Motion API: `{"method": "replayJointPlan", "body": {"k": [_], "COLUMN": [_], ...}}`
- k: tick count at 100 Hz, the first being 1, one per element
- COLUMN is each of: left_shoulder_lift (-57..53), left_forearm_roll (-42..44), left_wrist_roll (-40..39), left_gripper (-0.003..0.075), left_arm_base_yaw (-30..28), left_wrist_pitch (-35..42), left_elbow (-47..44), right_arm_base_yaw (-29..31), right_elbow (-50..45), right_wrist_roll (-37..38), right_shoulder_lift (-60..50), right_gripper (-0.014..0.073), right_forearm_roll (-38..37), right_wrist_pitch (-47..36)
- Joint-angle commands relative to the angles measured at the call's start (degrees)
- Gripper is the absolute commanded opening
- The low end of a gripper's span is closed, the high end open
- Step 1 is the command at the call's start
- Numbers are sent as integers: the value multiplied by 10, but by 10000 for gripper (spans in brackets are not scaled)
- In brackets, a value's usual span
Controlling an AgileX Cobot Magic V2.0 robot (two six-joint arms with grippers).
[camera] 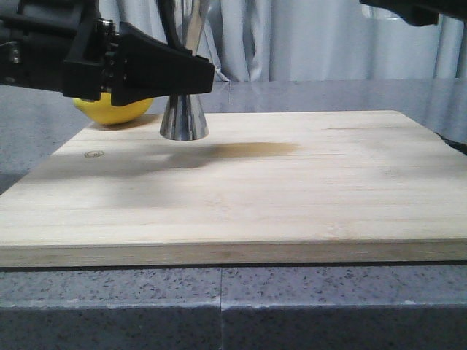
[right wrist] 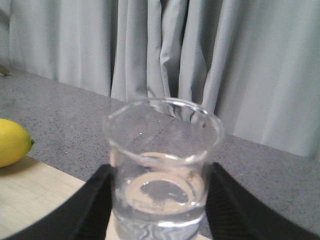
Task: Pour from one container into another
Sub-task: 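Lift the beaker with the right gripper toward the jigger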
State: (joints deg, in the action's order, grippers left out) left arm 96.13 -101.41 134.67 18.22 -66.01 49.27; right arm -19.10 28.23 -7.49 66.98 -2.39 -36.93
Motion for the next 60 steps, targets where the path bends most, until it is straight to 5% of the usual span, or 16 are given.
{"method": "replayJointPlan", "body": {"k": [1,60], "left_shoulder_lift": [-26,-26], "left_forearm_roll": [-47,-47], "left_wrist_roll": [-7,-15], "left_gripper": [-19,-19], "left_arm_base_yaw": [13,55], "left_wrist_pitch": [-66,-66], "left_elbow": [27,43], "right_arm_base_yaw": [0,-12], "right_elbow": [36,117], "right_wrist_roll": [-5,-5], "right_shoulder_lift": [-31,-150], "right_gripper": [237,237], "right_forearm_roll": [-18,-83], "right_wrist_pitch": [-2,222]}}
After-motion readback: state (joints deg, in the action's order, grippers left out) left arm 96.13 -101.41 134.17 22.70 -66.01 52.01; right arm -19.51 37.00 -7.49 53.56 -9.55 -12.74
